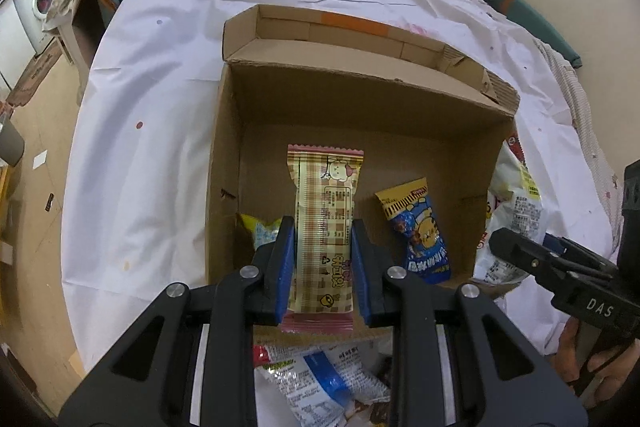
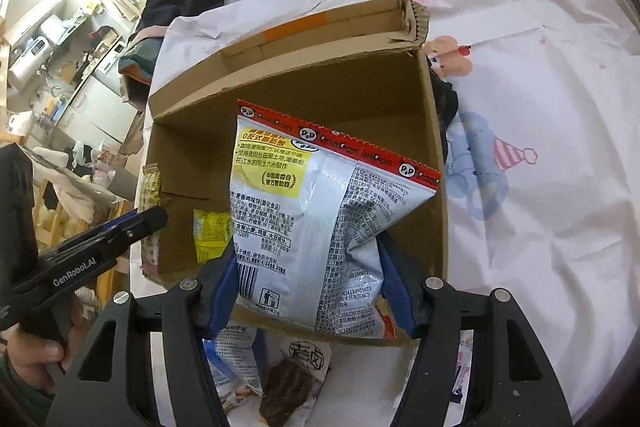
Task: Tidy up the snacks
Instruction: 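Lower the wafer bar and chip bag into the box and open both grippers, then withdraw both grippers from the box toward the remaining snacks, then grasp the blue-and-white chip bag with the left gripper, then grasp the red-and-white snack bar with the right gripper while the left holds the chip bag, then lower the chip bag and snack bar into the box and open both grippers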
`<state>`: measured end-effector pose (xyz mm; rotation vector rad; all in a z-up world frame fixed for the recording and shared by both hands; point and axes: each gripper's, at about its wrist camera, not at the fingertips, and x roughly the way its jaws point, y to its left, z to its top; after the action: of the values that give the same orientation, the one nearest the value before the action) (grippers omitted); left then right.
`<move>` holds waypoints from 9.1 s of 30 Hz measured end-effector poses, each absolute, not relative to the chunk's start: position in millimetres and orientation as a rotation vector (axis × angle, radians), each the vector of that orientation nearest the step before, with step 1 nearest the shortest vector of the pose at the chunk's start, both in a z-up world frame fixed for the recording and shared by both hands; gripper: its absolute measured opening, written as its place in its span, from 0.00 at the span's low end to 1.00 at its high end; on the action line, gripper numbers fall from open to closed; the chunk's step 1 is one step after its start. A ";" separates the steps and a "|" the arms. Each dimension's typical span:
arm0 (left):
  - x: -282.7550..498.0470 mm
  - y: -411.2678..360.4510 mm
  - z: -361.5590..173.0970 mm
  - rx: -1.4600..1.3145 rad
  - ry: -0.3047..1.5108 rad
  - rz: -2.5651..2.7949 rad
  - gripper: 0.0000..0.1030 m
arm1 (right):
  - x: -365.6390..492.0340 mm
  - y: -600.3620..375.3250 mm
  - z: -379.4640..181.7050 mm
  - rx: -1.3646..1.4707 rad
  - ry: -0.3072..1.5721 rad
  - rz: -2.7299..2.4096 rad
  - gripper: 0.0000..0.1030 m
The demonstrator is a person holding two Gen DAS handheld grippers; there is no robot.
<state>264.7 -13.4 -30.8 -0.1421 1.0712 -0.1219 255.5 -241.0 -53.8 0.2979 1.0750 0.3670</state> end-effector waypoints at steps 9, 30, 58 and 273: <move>266.6 -20.7 -44.5 -0.102 1.084 -0.125 0.22 | 257.1 -218.5 -73.3 0.122 1.124 0.308 0.64; 258.0 -26.7 -48.8 -0.054 1.072 -0.117 0.25 | 256.1 -209.1 -76.6 0.087 1.137 0.328 0.65; 232.2 -12.5 -16.7 -0.007 0.899 -0.055 0.84 | 246.6 -228.0 -49.1 0.166 1.030 0.327 0.89; 258.5 -16.7 -37.2 -0.024 0.947 -0.075 0.61 | 266.0 -197.6 -71.6 0.268 1.095 0.461 0.34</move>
<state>258.5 -16.7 -37.2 -0.0241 0.9473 -0.0746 266.0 -197.6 -71.6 0.2677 1.0949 0.4608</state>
